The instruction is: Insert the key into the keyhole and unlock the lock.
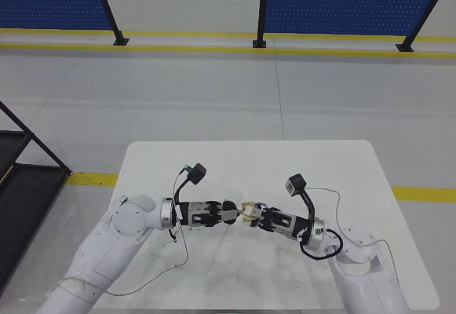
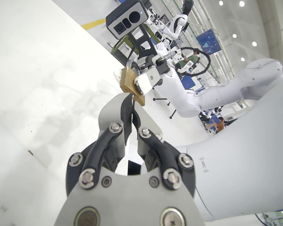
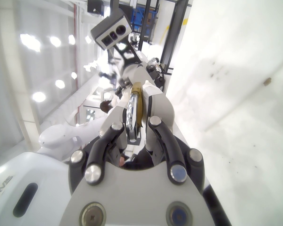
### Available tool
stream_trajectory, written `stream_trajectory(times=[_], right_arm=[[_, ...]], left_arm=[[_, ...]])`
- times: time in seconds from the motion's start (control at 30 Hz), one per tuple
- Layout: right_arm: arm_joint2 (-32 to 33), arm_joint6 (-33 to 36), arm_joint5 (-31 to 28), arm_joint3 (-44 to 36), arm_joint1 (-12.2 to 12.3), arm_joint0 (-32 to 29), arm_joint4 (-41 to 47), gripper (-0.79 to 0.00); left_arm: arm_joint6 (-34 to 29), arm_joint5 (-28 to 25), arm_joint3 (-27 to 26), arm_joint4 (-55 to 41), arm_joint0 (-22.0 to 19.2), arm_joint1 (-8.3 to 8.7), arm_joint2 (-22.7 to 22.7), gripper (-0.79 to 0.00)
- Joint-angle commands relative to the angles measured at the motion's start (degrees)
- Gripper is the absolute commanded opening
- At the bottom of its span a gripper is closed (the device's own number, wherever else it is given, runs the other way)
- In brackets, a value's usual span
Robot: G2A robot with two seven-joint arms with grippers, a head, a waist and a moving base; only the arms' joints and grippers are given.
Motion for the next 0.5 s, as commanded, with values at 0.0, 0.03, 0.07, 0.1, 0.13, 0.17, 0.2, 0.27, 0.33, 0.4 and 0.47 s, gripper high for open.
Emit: stream_trajectory(times=[0.0, 0.03, 0.07, 0.1, 0.13, 0.17, 0.2, 0.27, 0.33, 0.4, 0.47], right_arm=[[0.00, 0.00, 0.00, 0.00, 0.00, 0.00, 0.00, -0.785], [0.00, 0.00, 0.00, 0.00, 0.00, 0.00, 0.00, -0.785], [0.00, 0.00, 0.00, 0.00, 0.00, 0.00, 0.00, -0.785], [0.00, 0.00, 0.00, 0.00, 0.00, 0.00, 0.00, -0.785], [0.00, 0.00, 0.00, 0.00, 0.00, 0.00, 0.00, -0.785], [0.00, 0.00, 0.00, 0.00, 0.00, 0.00, 0.00, -0.785], [0.00, 0.00, 0.00, 0.00, 0.00, 0.00, 0.00, -0.785], [0.00, 0.00, 0.00, 0.00, 0.00, 0.00, 0.00, -0.785], [0.00, 0.00, 0.00, 0.00, 0.00, 0.00, 0.00, -0.785], [0.00, 0.00, 0.00, 0.00, 0.00, 0.00, 0.00, -0.785], [0.00, 0.00, 0.00, 0.00, 0.00, 0.00, 0.00, -0.785]], left_arm=[[1.19, -0.87, -0.35, 1.28, 0.22, 0.04, -0.13, -0.785], [1.74, -1.18, -0.48, 1.88, 0.36, 0.06, -0.17, -0.785], [2.17, -1.66, -0.74, 2.36, 0.47, 0.08, -0.15, -0.785], [2.69, -2.13, -0.87, 3.16, 0.53, 0.11, -0.31, -0.785], [3.24, -2.54, -1.02, 4.07, 0.67, 0.15, -0.41, -0.785], [3.81, -3.02, -1.25, 4.80, 0.85, 0.16, -0.43, -0.785], [4.34, -3.47, -1.40, 5.44, 1.01, 0.18, -0.44, -0.785], [5.19, -4.27, -1.73, 6.73, 1.23, 0.22, -0.44, -0.785], [6.24, -5.17, -2.03, 8.02, 1.43, 0.26, -0.50, -0.785], [7.29, -5.80, -2.26, 9.35, 1.62, 0.30, -0.62, -0.785], [8.47, -6.36, -2.53, 10.57, 1.85, 0.33, -0.74, -0.785]])
